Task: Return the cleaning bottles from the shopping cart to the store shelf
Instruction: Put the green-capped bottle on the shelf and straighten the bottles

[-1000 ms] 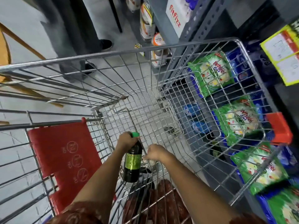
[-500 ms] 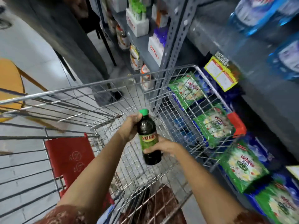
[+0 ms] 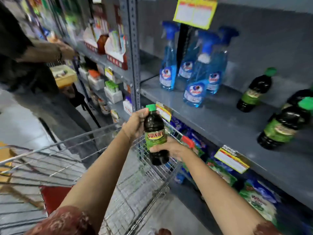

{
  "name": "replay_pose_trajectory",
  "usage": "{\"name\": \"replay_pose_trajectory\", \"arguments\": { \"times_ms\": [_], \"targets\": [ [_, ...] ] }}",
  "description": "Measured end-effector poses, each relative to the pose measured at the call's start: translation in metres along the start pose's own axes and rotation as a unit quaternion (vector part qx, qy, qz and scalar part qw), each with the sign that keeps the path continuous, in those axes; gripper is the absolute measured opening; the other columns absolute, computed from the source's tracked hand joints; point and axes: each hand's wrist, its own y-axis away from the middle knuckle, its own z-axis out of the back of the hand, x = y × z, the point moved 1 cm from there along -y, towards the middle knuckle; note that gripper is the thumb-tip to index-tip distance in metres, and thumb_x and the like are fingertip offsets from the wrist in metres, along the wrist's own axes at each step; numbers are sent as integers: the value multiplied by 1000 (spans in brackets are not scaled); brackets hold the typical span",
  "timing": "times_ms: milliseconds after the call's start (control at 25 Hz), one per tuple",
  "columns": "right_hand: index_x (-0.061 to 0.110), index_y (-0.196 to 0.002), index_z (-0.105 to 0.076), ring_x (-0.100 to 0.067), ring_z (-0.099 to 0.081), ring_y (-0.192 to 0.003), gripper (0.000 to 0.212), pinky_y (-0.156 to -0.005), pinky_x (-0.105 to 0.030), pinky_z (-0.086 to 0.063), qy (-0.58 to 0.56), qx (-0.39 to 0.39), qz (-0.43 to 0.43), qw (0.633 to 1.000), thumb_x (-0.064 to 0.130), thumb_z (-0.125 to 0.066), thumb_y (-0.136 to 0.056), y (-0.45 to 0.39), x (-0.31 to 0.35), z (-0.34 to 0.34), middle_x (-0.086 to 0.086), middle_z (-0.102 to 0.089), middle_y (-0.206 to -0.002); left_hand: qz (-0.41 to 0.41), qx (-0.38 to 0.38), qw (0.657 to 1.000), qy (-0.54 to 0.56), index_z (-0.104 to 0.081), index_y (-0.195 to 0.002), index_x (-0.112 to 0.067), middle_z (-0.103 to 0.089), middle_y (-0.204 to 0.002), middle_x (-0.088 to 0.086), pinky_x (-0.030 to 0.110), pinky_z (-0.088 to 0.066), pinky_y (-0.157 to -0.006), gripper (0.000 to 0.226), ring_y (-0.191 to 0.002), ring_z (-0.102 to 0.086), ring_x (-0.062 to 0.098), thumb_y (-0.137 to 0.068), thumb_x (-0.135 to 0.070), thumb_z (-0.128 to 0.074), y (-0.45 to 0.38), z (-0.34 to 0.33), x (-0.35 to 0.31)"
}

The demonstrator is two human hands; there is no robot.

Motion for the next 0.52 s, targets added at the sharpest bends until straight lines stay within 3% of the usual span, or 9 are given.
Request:
{"name": "replay_pose_trajectory", "arguments": {
  "times_ms": [120,200,360,440,520],
  "targets": [
    [13,-88,-64,-6,-65,-65,30,-70,-19,-53,13,-39,53,998,-13,-66,-73,39,16,23,9,-71,-64,-11,44,999,-16,-62,-85,-7,-73,-64,2,27,-55,-72,32,-62,-68,12,-88,-9,-30,7,-54,-5],
    [16,-88,-65,-8,-66,-68,31,-70,-20,-54,18,-74,74,994,-9,-70,-71,63,22,40,9,-72,-68,-20,53,998,-37,-57,-91,-7,-72,-65,0,28,-52,-75,28,-63,-67,12,-92,-11,-29,9,-86,-5],
    [13,-97,-63,-4,-66,-66,38,-60,-14,-53,20,-165,115,979,-5,-75,-67,100,28,71,6,-69,-76,-25,61,997,-46,-56,-89,-7,-72,-59,0,23,-55,-62,27,-56,-67,10,-91,-10,-29,5,-148,6],
    [20,-92,-60,-4,-65,-69,39,-58,-13,-51,25,-220,132,966,-2,-78,-65,112,27,86,5,-68,-80,-18,68,997,-41,-55,-88,-7,-71,-56,1,24,-54,-62,26,-53,-66,10,-92,-9,-29,-3,-174,14],
    [13,-106,-51,-6,-62,-75,51,-59,-11,-50,13,-268,153,951,-1,-78,-65,117,25,100,0,-65,-89,-20,81,995,-53,-56,-87,-6,-72,-56,0,27,-52,-65,26,-54,-66,10,-91,-7,-29,-14,-194,19]
  ]
}}
